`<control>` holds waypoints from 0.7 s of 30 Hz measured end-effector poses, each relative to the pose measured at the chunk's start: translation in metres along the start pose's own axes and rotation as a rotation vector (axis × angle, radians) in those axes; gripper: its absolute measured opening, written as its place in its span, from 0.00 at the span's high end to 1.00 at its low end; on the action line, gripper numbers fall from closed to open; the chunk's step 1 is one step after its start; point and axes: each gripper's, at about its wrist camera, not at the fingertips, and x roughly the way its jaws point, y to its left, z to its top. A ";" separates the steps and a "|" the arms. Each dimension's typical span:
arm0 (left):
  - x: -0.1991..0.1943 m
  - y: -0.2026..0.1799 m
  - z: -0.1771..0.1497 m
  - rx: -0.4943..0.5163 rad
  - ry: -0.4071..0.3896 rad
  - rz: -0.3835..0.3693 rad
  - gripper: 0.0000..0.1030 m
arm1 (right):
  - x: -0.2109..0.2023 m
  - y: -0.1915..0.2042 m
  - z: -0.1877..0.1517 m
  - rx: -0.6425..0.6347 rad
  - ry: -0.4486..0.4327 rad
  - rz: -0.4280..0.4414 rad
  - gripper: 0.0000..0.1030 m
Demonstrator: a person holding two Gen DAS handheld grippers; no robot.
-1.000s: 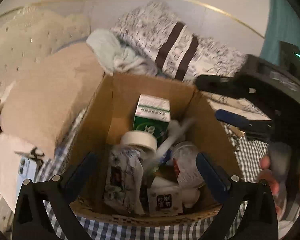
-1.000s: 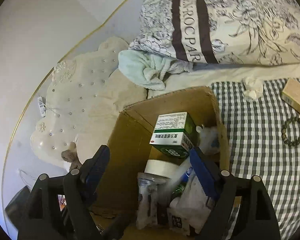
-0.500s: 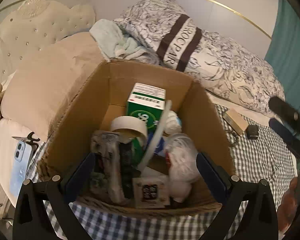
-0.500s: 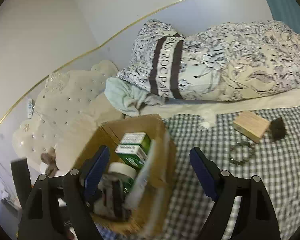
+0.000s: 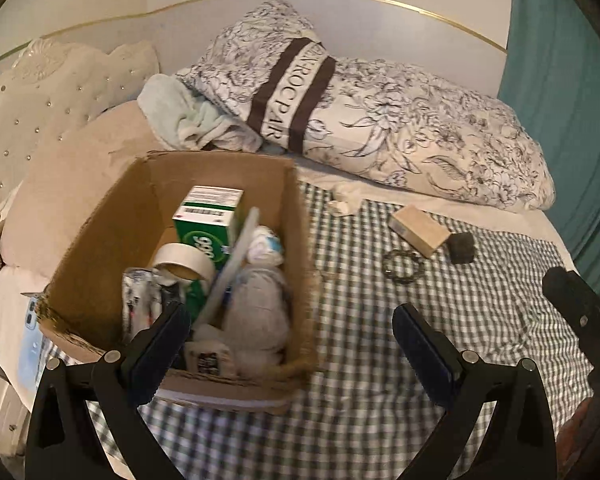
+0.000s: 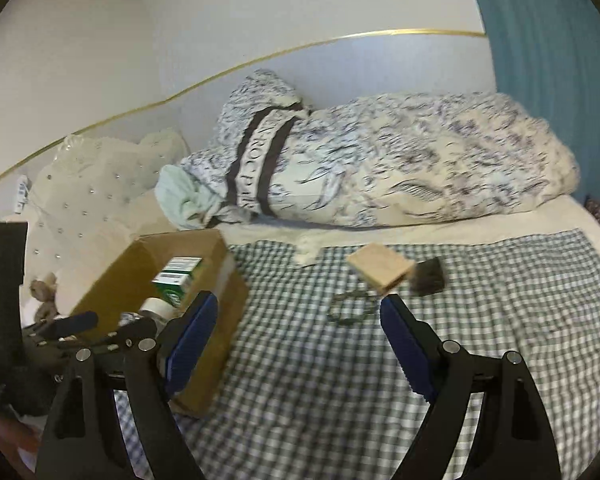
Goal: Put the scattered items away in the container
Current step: 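Withdraw both open tools from the box back over the sheet, then grasp the dark bead bracelet with left tool while right tool grasps the black rubber cup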
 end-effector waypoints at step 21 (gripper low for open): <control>0.058 -0.110 0.017 0.075 0.081 -0.097 0.00 | 0.004 -0.103 0.048 0.023 -0.059 -0.145 0.17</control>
